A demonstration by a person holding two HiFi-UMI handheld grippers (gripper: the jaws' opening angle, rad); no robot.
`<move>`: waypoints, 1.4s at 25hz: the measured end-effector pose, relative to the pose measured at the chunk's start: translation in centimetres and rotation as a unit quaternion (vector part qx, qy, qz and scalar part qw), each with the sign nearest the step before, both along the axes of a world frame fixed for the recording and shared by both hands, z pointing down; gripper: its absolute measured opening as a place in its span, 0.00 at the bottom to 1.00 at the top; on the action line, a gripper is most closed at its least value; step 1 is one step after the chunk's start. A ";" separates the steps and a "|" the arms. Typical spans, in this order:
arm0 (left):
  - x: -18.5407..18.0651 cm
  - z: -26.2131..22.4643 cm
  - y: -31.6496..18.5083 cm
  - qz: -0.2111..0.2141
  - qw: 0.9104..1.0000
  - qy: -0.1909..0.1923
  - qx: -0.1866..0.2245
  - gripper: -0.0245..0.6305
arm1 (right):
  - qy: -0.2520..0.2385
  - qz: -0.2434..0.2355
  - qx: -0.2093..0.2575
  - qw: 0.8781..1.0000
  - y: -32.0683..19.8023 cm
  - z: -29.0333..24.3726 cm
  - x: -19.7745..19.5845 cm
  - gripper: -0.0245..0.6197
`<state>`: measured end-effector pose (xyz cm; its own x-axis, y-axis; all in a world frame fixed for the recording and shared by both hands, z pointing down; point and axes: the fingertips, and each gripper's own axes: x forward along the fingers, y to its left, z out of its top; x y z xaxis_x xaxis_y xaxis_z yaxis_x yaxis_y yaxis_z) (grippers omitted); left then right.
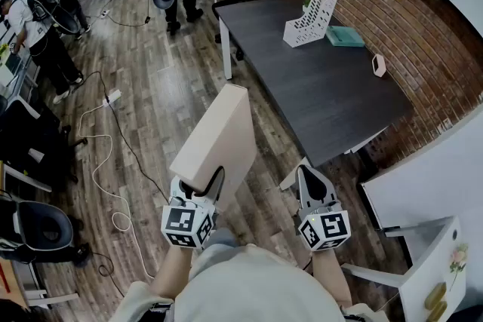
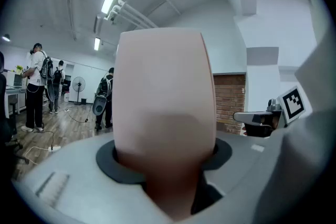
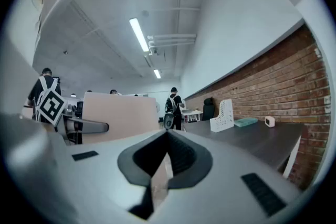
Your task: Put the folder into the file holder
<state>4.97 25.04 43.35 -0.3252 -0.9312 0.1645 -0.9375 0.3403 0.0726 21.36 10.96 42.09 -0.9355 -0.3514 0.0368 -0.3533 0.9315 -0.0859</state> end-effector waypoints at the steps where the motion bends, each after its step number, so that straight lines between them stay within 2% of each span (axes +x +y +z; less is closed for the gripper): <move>1: 0.7 -0.2 0.2 0.004 1.000 -0.003 0.002 0.44 | -0.008 0.002 -0.006 1.000 0.4 -0.3 0.8 0.04; 6: 3.4 -1.2 1.8 0.000 1.000 -0.008 0.018 0.44 | -0.012 -0.002 -0.013 1.000 2.9 -0.6 3.7 0.04; 11: 4.4 -1.7 3.2 -0.013 0.999 -0.001 0.033 0.44 | -0.007 -0.014 0.004 1.000 3.9 -0.9 5.0 0.04; 22: 7.5 -1.7 3.7 -0.019 0.999 0.005 0.037 0.44 | 0.005 -0.040 0.004 0.999 4.9 0.0 7.0 0.04; 25: 7.8 -1.7 3.8 -0.017 0.999 0.007 0.034 0.44 | 0.003 -0.050 -0.007 0.999 4.8 0.1 6.9 0.27; 29: 7.3 -1.7 3.5 -0.018 0.999 0.005 0.030 0.44 | 0.003 -0.055 -0.012 0.998 4.1 0.1 6.6 0.46; 35: 5.0 -1.7 1.1 -0.012 0.999 0.009 0.036 0.44 | 0.008 -0.049 -0.023 0.998 1.6 0.7 4.5 0.59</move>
